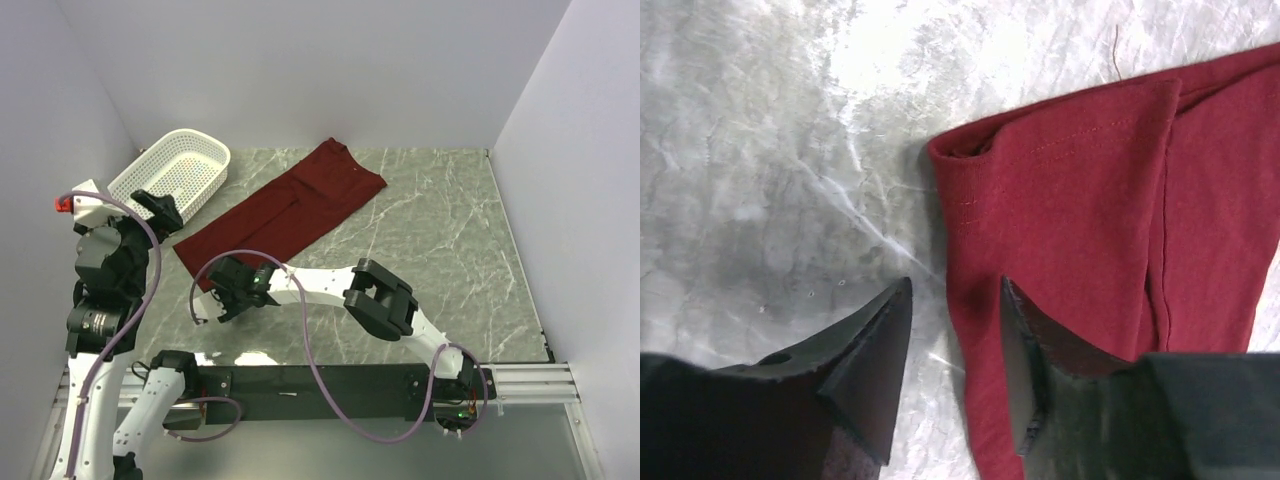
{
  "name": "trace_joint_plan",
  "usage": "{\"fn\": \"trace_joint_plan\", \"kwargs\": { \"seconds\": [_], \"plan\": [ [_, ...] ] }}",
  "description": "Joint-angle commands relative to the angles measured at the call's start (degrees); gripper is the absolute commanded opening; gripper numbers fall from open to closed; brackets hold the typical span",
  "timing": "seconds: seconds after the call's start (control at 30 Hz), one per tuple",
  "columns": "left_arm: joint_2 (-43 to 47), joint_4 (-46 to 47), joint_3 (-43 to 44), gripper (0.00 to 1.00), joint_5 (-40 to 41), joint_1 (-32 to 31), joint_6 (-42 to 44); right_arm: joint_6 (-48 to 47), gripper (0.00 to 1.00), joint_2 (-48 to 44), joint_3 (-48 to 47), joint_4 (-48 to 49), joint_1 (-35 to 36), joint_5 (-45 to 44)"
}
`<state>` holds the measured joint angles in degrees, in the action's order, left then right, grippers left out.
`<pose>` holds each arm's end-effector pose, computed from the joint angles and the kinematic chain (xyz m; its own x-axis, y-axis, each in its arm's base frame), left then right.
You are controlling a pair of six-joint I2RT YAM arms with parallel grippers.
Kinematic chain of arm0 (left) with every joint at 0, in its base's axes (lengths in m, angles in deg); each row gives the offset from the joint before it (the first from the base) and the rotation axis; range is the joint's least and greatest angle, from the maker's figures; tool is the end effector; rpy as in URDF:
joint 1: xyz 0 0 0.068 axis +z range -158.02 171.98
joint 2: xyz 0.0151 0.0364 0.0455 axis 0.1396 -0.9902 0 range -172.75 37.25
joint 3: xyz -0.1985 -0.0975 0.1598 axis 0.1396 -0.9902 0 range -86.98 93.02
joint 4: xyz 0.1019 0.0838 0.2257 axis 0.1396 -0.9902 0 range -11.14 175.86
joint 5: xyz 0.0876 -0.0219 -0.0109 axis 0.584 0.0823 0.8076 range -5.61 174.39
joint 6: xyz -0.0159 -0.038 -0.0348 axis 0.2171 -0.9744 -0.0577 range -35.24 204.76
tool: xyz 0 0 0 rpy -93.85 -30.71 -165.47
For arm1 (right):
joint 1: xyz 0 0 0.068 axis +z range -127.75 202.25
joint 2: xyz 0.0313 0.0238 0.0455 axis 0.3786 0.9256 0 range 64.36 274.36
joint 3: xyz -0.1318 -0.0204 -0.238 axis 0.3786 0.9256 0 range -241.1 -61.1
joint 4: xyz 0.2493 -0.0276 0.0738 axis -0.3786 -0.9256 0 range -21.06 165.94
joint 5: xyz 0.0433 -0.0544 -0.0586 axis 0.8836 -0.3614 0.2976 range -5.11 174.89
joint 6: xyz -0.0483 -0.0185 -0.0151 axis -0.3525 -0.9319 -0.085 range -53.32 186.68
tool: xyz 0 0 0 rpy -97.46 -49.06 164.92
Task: Fold and stack the t-shirts
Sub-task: Fold the tshirt
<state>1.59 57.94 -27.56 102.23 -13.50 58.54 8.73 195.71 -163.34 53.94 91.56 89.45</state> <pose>0.1137 0.0000 0.4132 0.0294 -0.4252 -0.9046 -0.2234 0.8793 -0.4206 0.1762 0.4747 0.1597 0.6595 -0.6454 -0.3855 -0.7373 -0.4552 -0.4991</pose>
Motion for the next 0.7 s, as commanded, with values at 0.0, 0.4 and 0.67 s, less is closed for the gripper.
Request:
{"fn": "trace_joint_plan", "kwargs": {
  "seconds": [0.0,0.4,0.67],
  "plan": [
    [1.12,0.06,-0.18,0.95,-0.36,-0.06,0.55,0.21,0.47,1.53,-2.18,-0.24,-0.41,-1.04],
    [0.94,0.15,-0.53,0.96,-2.11,-0.15,0.38,-1.81,0.01,-9.59,14.06,3.62,-0.76,2.47],
    [-0.55,0.85,-0.71,0.96,-6.85,-0.06,-0.59,-5.14,0.00,-28.06,38.93,3.72,-1.29,8.01]
  ]
}}
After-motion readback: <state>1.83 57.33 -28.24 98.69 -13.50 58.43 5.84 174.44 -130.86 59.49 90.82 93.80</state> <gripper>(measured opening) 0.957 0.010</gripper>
